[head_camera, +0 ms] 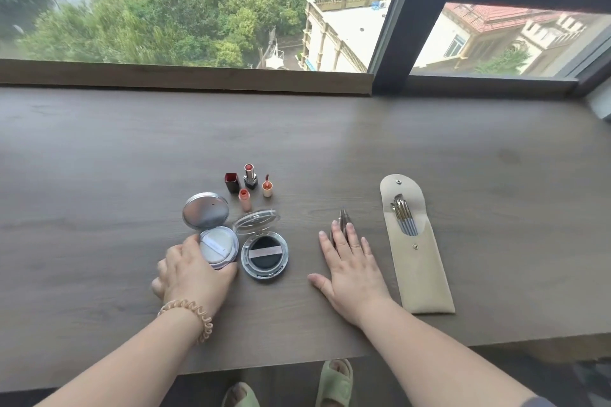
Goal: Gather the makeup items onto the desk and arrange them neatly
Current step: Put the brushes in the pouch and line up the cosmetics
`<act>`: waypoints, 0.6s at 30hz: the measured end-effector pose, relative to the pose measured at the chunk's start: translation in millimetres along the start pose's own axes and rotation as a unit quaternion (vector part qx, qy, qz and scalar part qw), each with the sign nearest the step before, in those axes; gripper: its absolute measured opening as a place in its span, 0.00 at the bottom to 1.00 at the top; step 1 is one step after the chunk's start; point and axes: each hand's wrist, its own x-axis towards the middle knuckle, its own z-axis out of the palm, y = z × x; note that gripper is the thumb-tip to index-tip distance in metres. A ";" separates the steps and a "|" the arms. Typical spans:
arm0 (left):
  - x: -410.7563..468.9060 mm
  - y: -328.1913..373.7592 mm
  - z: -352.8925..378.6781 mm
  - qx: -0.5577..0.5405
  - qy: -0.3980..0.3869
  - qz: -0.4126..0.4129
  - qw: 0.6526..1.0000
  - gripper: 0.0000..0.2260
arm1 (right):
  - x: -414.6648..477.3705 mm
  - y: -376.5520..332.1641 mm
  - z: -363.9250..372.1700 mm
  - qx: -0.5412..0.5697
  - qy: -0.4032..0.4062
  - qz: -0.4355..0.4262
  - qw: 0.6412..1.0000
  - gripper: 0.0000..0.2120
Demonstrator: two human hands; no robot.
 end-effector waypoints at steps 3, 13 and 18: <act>-0.4 0.9 1.4 -0.002 0.004 -0.007 1.000 0.34 | -4.3 14.3 0.0 0.001 -0.003 0.011 1.000 0.44; 0.5 4.2 3.3 -0.001 0.005 -0.020 1.000 0.33 | -16.5 31.6 -4.1 -0.021 0.020 -0.015 0.999 0.39; 0.3 6.0 3.1 -0.001 0.012 -0.020 1.000 0.33 | -14.0 35.2 -6.8 -0.002 -0.022 0.011 1.000 0.50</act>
